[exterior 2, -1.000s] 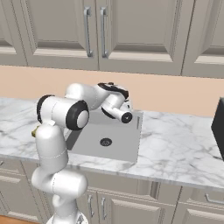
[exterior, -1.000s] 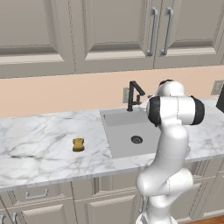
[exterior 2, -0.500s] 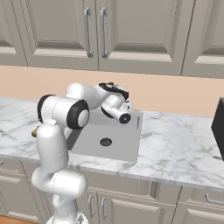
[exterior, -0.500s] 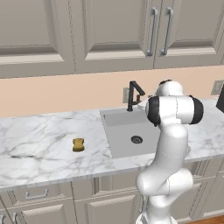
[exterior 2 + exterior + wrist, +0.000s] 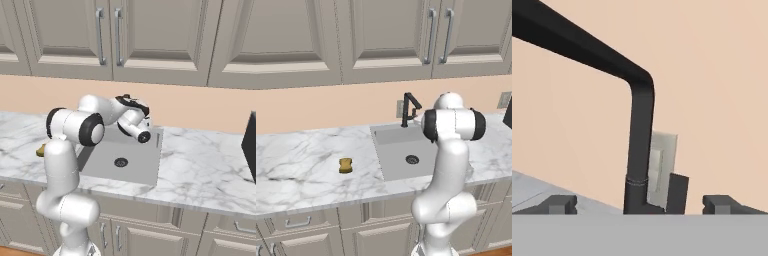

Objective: Soak the sponge with water for a few seconds and then drop it inside the sink.

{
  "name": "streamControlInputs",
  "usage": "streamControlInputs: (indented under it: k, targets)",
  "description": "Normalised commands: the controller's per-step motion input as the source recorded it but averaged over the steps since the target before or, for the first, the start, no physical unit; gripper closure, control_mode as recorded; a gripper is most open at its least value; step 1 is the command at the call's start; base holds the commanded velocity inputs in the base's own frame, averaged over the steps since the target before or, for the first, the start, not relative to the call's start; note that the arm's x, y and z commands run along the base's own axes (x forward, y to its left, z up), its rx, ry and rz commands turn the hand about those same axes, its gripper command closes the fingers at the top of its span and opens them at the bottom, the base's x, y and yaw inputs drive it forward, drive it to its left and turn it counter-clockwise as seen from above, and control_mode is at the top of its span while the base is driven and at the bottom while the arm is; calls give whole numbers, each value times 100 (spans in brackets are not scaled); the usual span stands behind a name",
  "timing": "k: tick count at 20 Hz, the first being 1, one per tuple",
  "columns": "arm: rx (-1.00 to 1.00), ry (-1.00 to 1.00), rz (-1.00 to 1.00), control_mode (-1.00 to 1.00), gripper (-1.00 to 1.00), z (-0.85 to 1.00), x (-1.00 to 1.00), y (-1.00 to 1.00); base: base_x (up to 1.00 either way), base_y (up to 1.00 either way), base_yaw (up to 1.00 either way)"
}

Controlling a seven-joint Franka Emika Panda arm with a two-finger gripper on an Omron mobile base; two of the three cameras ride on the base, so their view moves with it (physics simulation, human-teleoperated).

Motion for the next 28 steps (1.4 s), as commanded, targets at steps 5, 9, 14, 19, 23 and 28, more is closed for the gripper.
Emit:
streamControlInputs:
  k: [5, 9, 14, 19, 23, 28]
  targets:
    - [7, 0, 0, -100, -100, -21, 20, -17, 0, 0, 0]
    - [6, 0, 0, -100, -100, -10, 26, -11, 0, 0, 0]
    - [5, 0, 2, -100, -100, -2, 32, -5, 0, 0, 0]
    - [3, 0, 1, -100, -100, -5, 33, 0, 0, 0, 0]
    - [1, 0, 1, -100, -100, -12, 36, 0, 0, 0, 0]
    - [0, 0, 0, -100, -100, -15, 31, 0, 0, 0, 0]
